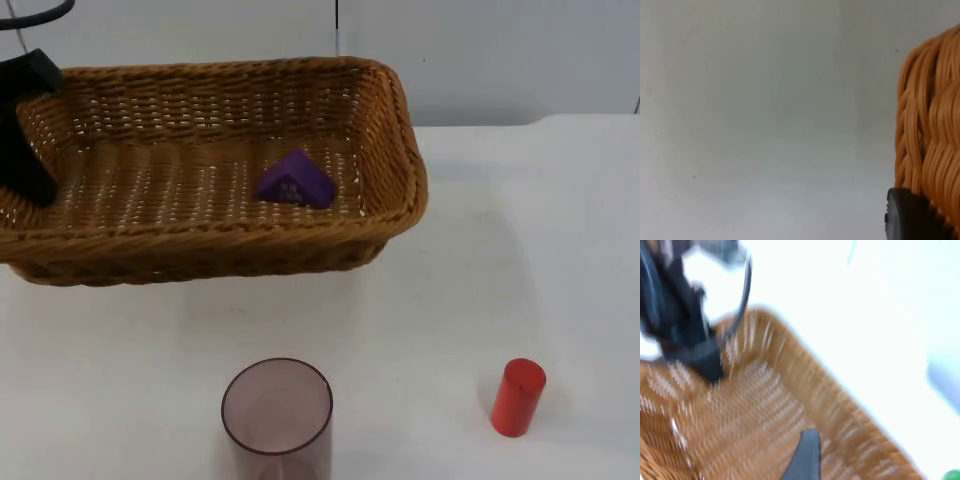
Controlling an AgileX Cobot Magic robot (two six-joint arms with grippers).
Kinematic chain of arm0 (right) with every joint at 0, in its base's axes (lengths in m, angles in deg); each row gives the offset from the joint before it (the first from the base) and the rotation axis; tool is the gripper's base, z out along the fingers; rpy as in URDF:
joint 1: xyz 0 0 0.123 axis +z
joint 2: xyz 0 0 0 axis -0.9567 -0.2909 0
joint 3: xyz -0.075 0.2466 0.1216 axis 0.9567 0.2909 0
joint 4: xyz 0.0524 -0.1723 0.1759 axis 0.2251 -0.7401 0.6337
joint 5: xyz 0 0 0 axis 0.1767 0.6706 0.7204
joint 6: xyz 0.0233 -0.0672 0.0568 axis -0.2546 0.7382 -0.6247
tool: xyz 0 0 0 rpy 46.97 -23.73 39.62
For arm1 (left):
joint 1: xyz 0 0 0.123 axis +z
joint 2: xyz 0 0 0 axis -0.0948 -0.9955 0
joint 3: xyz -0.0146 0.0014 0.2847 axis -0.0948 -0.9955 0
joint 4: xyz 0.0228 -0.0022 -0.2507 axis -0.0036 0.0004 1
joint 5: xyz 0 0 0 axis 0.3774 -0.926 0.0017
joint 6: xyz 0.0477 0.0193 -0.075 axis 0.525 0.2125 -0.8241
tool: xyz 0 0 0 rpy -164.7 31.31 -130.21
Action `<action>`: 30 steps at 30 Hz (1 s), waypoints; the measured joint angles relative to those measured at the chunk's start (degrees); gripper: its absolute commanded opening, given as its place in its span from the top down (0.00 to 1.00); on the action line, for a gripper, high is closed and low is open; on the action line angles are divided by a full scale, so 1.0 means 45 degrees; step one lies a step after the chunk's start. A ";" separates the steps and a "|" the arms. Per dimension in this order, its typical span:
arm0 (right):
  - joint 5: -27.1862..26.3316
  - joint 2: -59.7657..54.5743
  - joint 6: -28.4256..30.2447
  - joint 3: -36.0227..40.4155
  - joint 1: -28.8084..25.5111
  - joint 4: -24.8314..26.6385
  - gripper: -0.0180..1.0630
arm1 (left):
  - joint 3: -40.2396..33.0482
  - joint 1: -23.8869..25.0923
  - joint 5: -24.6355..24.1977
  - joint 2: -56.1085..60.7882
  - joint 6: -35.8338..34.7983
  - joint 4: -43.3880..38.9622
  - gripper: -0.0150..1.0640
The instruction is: Pick up the basket with the left hand and place the triangular block into the basket with the right hand.
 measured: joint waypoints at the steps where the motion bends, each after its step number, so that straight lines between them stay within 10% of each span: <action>1: 0.0126 0.0597 -0.0115 0.0000 -0.0059 0.0000 0.30 | 0.0054 0.0000 0.0052 -0.0144 -0.0113 0.0000 0.99; 24: 0.0102 1.1458 -0.1598 0.7117 -0.0131 -0.0045 0.30 | 0.8113 0.0000 0.0965 -0.8219 -0.0770 0.0396 0.99; 30: -0.0061 1.2488 -0.1684 0.7406 -0.0131 -0.0045 0.30 | 0.8486 0.0000 0.0976 -0.8949 -0.0960 0.0143 0.69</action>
